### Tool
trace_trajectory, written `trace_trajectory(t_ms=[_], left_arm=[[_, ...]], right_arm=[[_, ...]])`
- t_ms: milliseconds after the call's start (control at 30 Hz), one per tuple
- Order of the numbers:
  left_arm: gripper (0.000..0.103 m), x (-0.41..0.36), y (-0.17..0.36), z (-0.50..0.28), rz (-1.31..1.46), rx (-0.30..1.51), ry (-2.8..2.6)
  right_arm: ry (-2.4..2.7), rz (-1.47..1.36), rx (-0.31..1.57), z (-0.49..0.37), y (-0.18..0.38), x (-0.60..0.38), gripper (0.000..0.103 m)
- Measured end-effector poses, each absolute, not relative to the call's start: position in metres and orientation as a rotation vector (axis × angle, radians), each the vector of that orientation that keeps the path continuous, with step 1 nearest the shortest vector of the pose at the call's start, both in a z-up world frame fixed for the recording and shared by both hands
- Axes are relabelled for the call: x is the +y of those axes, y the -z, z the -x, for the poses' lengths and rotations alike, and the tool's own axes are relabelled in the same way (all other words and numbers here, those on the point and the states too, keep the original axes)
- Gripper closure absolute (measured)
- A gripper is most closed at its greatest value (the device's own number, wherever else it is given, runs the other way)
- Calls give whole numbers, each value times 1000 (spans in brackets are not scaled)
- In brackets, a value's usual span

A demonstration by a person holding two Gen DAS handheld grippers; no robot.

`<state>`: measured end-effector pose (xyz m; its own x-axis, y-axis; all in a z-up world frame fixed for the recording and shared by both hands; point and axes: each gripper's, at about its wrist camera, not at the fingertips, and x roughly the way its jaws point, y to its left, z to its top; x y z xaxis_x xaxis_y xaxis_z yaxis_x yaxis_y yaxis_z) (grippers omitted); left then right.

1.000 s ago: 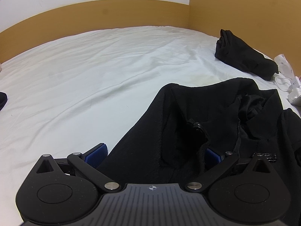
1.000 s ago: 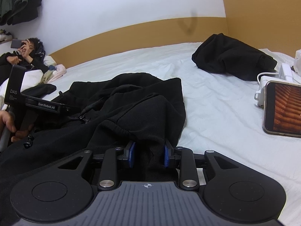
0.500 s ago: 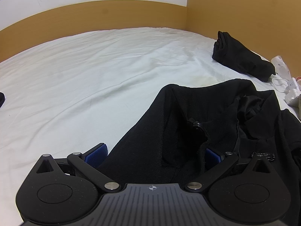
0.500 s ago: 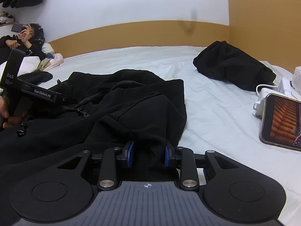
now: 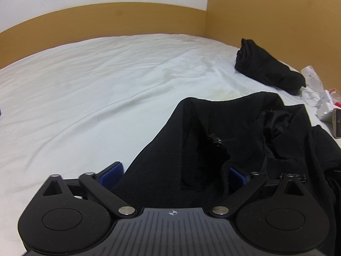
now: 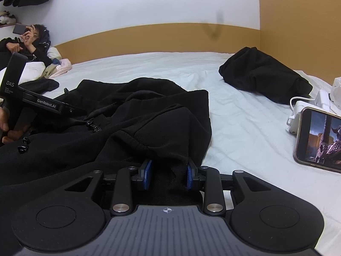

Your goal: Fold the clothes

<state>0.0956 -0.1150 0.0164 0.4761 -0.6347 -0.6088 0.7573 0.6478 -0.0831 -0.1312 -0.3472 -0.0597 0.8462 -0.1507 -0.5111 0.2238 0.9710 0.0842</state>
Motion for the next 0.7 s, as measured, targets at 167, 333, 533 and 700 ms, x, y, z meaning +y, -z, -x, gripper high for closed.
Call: trace_trajectory(t_ms=[167, 333, 533, 700], left_arm=[[54, -111, -20, -87, -192, 624, 910], [90, -93, -43, -91, -11, 670, 884], [92, -68, -127, -58, 74, 546, 924], [93, -28, -211, -21, 158, 374, 907]], right_arm=[[208, -127, 525, 131, 61, -344, 71], [218, -96, 531, 129, 60, -341, 71], [160, -302, 531, 132, 42, -364, 88], [99, -298, 379, 134, -31, -359, 92]])
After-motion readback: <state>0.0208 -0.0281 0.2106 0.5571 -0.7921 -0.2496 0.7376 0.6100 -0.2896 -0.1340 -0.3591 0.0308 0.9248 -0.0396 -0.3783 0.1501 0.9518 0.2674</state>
